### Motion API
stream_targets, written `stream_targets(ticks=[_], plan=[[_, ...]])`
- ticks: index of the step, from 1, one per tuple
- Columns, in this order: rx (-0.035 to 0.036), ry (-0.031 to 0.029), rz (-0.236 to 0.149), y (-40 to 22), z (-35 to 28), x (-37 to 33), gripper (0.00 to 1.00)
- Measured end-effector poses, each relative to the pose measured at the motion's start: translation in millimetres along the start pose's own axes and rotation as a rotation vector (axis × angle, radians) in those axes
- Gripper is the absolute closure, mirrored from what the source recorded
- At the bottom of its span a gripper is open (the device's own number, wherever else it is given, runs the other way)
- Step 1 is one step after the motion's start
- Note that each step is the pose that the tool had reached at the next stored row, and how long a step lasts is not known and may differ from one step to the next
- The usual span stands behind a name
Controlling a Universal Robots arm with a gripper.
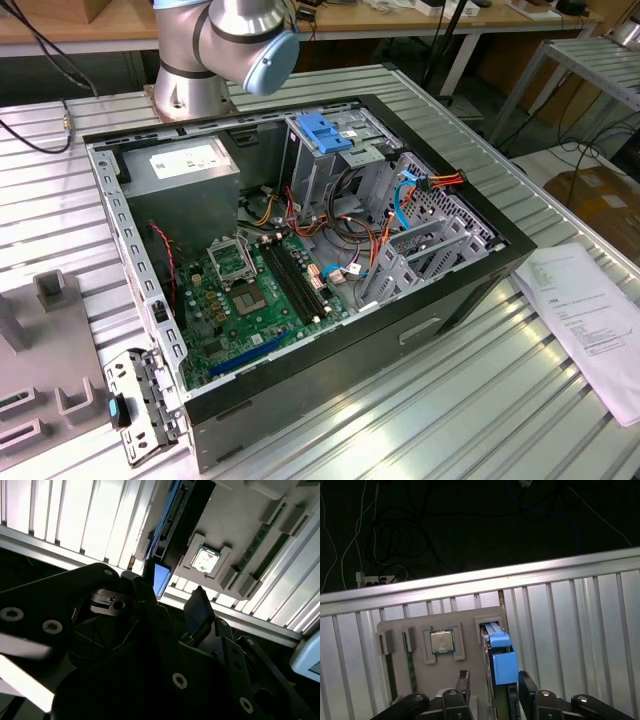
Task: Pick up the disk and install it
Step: 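Pick up the disk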
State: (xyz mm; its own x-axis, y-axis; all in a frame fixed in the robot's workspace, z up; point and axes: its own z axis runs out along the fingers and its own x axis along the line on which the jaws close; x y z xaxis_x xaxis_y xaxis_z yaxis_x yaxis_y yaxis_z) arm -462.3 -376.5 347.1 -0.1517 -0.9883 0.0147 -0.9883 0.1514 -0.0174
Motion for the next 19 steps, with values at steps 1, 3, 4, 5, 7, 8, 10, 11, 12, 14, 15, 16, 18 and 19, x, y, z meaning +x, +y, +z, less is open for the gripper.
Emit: stream_targets(ticks=[1, 3, 4, 5, 7, 8, 10, 11, 12, 14, 15, 16, 18, 19], plan=[[0.0001, 0.0, 0.0, 0.5, 0.8, -0.1, 0.49], [0.0, 0.0001, -0.001, 1.5, 2.3, -0.5, 0.49], [0.0002, -0.0001, -0.002, 2.2, 3.3, -1.0, 0.49], [0.0003, 0.0, -0.003, 2.7, 4.0, -1.3, 0.49], [0.0004, 0.0, -0.004, 3.8, 5.3, -1.7, 0.49], [0.0006, 0.0, -0.004, 4.7, 6.2, -1.7, 0.49], [0.0009, -0.0002, -0.005, 5.9, 7.8, -1.8, 0.49], [0.0009, -0.0002, -0.006, 6.5, 8.4, -2.0, 0.49], [0.001, -0.0002, -0.006, 7.1, 9.1, -2.2, 0.49], [0.001, -0.0002, -0.007, 7.5, 9.9, -2.7, 0.49], [0.0009, -0.0001, -0.007, 7.7, 10.3, -2.9, 0.49], [0.0011, -0.0002, -0.007, 8.0, 11.0, -3.3, 0.49], [0.0012, -0.0003, -0.007, 8.4, 12.3, -3.8, 0.49], [0.0011, -0.0003, -0.007, 8.7, 12.8, -4.0, 0.49]])
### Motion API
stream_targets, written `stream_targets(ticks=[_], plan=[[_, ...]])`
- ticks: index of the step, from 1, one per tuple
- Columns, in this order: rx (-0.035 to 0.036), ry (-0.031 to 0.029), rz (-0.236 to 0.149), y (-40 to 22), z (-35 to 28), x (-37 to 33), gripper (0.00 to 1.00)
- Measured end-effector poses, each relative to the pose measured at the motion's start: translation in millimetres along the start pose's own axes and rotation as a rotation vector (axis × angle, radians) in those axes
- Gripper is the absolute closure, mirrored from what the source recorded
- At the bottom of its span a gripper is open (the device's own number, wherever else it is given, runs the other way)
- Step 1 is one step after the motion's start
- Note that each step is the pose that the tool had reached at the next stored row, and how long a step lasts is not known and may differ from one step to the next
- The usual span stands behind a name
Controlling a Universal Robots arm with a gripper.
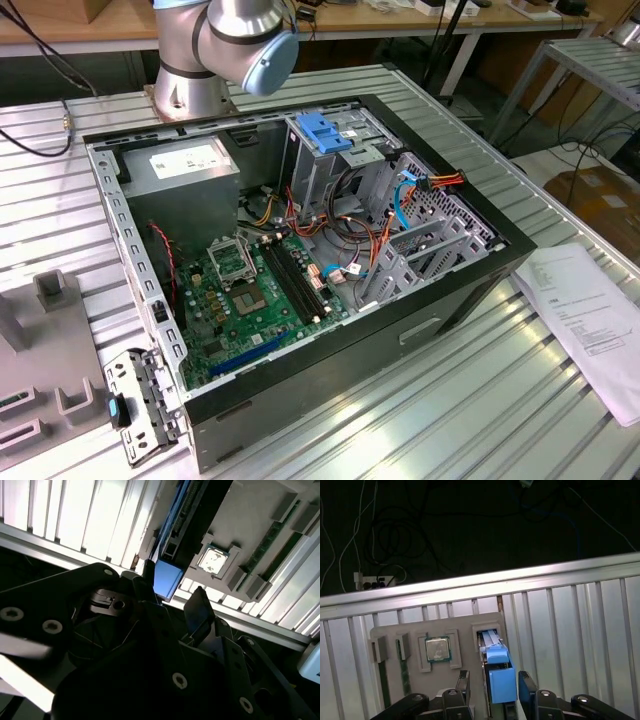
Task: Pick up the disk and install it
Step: 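Pick up the disk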
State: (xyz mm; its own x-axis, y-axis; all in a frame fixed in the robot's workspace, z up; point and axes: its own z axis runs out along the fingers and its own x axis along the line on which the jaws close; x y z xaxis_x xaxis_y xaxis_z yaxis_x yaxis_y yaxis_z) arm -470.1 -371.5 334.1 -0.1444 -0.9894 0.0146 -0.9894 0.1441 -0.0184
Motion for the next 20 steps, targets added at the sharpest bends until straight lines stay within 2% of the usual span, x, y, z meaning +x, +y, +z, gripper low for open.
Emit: stream_targets(ticks=[5, 9, 11, 16, 20], plan=[[0.0, 0.0, -0.001, 1.0, 4.8, -0.6, 0.49], [-0.0002, 0.0001, -0.002, 1.3, 15.4, -0.8, 0.49], [-0.0034, 0.0004, -0.008, 1.5, 20.8, -1.0, 0.49], [-0.0034, -0.0001, -0.046, 1.1, 23.3, -1.2, 0.49], [-0.0034, -0.0001, -0.051, 0.8, 25.0, -1.5, 0.49]])
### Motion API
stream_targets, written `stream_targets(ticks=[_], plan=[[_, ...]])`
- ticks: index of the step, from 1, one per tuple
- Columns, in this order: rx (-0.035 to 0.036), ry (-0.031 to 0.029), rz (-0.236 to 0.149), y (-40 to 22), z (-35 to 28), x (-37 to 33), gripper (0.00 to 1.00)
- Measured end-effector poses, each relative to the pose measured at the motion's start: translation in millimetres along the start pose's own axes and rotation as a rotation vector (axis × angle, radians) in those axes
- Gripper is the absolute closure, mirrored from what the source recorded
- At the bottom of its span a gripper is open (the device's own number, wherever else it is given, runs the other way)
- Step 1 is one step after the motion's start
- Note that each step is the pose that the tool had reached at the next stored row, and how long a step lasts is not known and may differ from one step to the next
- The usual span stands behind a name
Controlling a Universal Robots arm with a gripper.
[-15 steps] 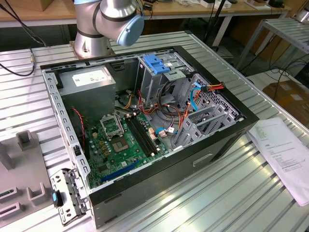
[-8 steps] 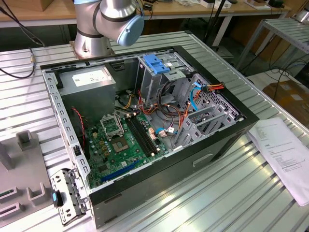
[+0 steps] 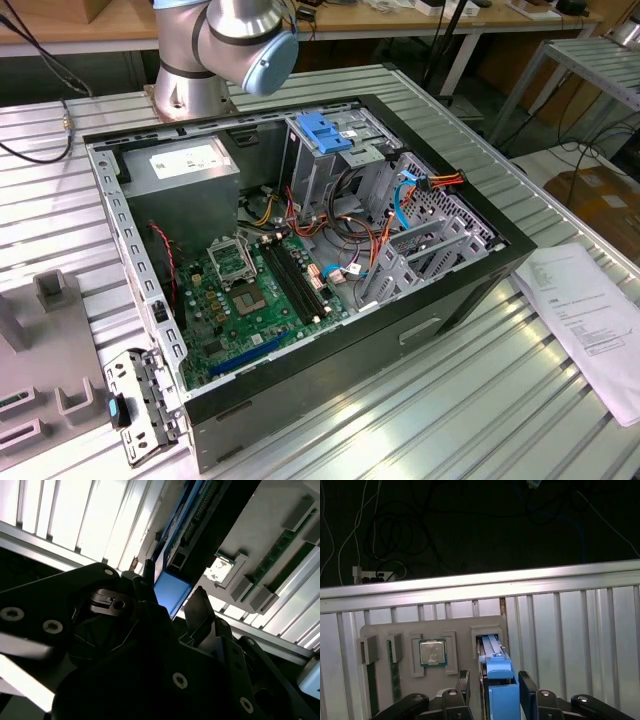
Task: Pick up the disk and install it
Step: 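Pick up the disk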
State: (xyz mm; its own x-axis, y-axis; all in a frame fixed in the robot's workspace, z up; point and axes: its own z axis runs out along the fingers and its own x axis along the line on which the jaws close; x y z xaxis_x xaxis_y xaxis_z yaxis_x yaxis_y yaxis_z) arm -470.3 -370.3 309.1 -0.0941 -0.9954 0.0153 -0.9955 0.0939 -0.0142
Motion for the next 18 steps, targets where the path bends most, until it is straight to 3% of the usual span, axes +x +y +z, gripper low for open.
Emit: stream_targets(ticks=[18], plan=[[0.0001, 0.0005, -0.003, -0.4, 8.5, -5.0, 0.49]])
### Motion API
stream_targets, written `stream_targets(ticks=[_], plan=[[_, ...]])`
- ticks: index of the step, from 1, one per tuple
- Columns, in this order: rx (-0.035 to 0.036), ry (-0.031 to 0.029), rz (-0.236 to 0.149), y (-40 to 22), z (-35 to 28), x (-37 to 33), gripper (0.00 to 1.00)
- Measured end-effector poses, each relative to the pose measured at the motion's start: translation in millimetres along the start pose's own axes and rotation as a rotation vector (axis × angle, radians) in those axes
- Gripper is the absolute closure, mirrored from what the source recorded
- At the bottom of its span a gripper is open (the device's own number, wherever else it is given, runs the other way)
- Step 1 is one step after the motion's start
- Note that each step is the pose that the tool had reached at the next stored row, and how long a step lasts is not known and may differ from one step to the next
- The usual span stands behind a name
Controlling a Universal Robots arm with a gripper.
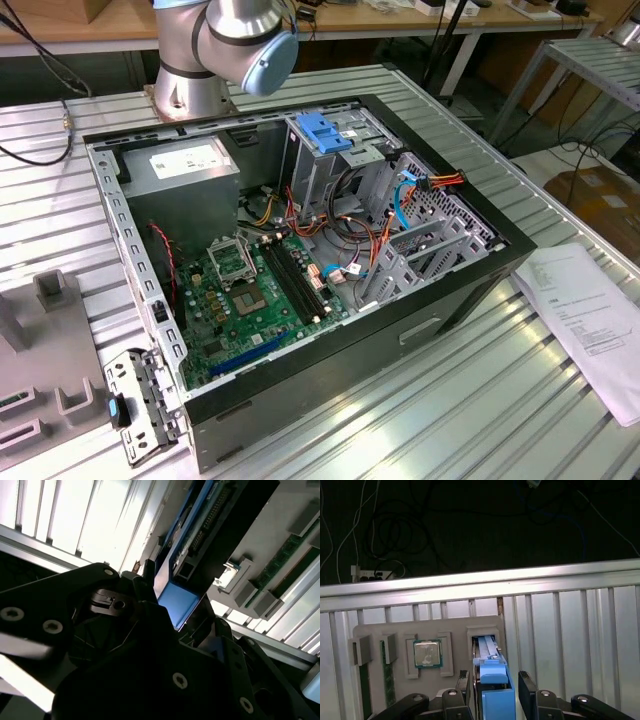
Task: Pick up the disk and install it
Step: 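Pick up the disk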
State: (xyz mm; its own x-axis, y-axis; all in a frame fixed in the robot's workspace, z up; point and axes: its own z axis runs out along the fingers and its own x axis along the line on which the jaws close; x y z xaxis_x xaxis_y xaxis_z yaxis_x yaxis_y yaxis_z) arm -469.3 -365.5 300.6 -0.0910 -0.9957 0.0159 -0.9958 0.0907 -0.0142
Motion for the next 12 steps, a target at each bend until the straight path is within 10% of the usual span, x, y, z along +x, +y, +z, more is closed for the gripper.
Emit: stream_targets(ticks=[12], plan=[[0.0002, 0.0006, 0.0, -0.1, 2.8, 1.3, 0.49]])
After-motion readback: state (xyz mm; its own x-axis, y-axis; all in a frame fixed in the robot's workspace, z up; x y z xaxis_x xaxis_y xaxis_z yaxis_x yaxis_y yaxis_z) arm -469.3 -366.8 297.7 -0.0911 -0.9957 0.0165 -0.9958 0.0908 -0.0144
